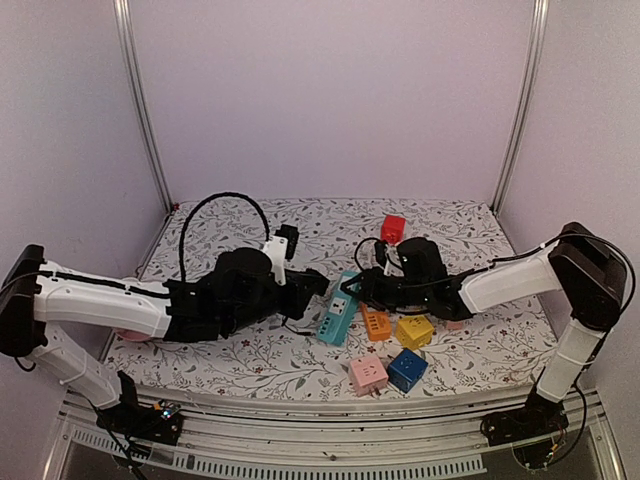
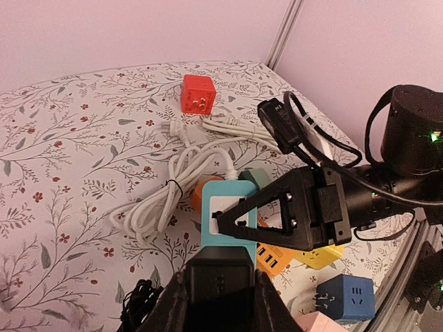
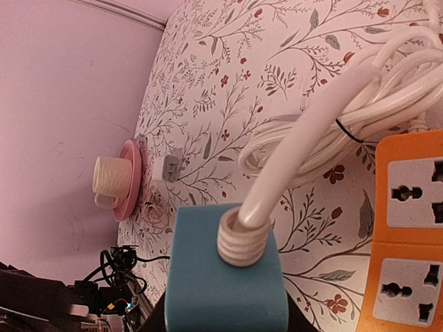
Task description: Pull the plug off the socket
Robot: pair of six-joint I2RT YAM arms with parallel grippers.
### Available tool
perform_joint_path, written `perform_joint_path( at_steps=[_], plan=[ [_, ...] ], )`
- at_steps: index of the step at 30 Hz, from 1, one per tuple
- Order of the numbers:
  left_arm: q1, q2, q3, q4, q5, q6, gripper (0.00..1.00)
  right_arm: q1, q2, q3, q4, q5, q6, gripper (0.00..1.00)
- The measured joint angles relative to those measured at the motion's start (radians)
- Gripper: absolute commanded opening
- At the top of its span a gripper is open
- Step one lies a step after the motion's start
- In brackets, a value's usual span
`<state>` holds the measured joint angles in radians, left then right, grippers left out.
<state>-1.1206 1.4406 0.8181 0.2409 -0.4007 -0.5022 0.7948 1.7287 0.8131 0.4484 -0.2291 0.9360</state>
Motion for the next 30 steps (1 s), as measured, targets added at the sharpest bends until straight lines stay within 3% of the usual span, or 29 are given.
perform_joint_path(
  at_steps=[6, 9, 26, 30],
  plan=[
    [0.026, -0.024, -0.018, -0.053, -0.045, -0.028, 0.19, 0.005, 0.085, 0.086, -0.039, -0.044, -0.03, 0.35],
    [0.048, -0.025, -0.034, -0.08, -0.053, -0.044, 0.19, 0.009, 0.108, 0.115, -0.051, -0.051, -0.044, 0.47],
    [0.116, -0.013, -0.085, -0.126, -0.03, -0.082, 0.19, 0.01, 0.067, 0.12, -0.219, 0.056, -0.14, 0.98],
    [0.12, -0.013, -0.094, -0.126, -0.026, -0.087, 0.19, 0.01, 0.036, 0.131, -0.27, 0.106, -0.171, 0.99]
  ],
)
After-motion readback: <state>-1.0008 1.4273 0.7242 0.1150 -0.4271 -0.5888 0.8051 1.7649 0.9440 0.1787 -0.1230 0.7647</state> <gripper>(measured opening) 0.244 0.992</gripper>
